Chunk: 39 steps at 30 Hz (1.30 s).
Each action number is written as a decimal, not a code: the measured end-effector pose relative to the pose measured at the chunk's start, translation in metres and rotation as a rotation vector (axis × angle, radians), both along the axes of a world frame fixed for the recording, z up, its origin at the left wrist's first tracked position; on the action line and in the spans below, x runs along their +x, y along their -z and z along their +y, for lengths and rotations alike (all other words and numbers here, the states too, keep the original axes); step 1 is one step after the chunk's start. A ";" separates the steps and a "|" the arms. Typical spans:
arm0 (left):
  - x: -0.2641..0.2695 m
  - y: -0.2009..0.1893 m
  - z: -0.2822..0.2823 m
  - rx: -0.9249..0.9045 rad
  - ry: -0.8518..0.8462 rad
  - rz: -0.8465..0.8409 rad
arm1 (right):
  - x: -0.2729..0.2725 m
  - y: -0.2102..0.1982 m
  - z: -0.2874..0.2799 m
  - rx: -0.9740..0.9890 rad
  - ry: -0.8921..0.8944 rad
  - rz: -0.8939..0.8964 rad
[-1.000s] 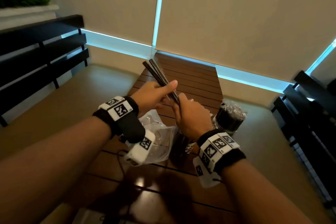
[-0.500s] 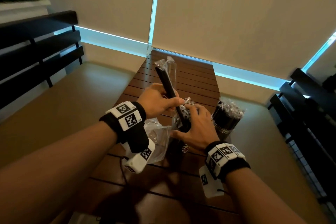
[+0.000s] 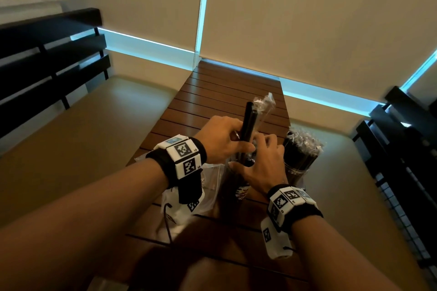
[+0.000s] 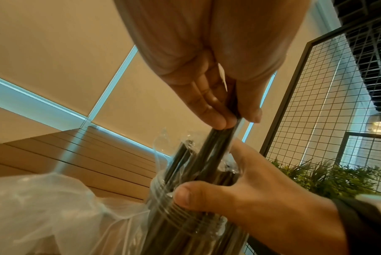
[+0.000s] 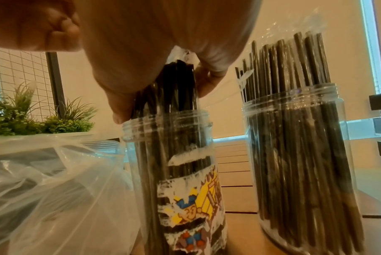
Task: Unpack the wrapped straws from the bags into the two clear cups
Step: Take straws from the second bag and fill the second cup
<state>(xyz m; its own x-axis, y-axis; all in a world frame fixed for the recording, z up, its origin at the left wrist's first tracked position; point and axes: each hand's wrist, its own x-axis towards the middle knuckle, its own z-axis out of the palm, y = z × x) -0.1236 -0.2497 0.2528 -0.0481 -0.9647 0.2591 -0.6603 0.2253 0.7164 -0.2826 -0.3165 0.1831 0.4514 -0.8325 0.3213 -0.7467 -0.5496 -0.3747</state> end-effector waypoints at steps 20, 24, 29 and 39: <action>0.003 0.034 -0.028 0.043 0.002 -0.068 | -0.002 0.012 -0.003 0.018 0.000 -0.062; -0.002 0.027 -0.031 0.080 -0.023 -0.167 | -0.001 0.014 -0.003 0.021 0.017 -0.084; -0.002 -0.010 -0.029 -0.187 -0.136 -0.269 | 0.000 0.017 0.000 0.017 0.038 -0.064; -0.013 -0.019 -0.039 -0.269 0.048 -0.504 | -0.001 0.013 -0.001 -0.006 0.044 -0.012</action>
<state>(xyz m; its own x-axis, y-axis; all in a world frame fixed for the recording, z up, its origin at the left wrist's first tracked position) -0.1368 -0.2882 0.2714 -0.2714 -0.8616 0.4290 -0.8900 0.3943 0.2288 -0.2839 -0.3174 0.1704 0.4106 -0.8493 0.3318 -0.7655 -0.5188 -0.3807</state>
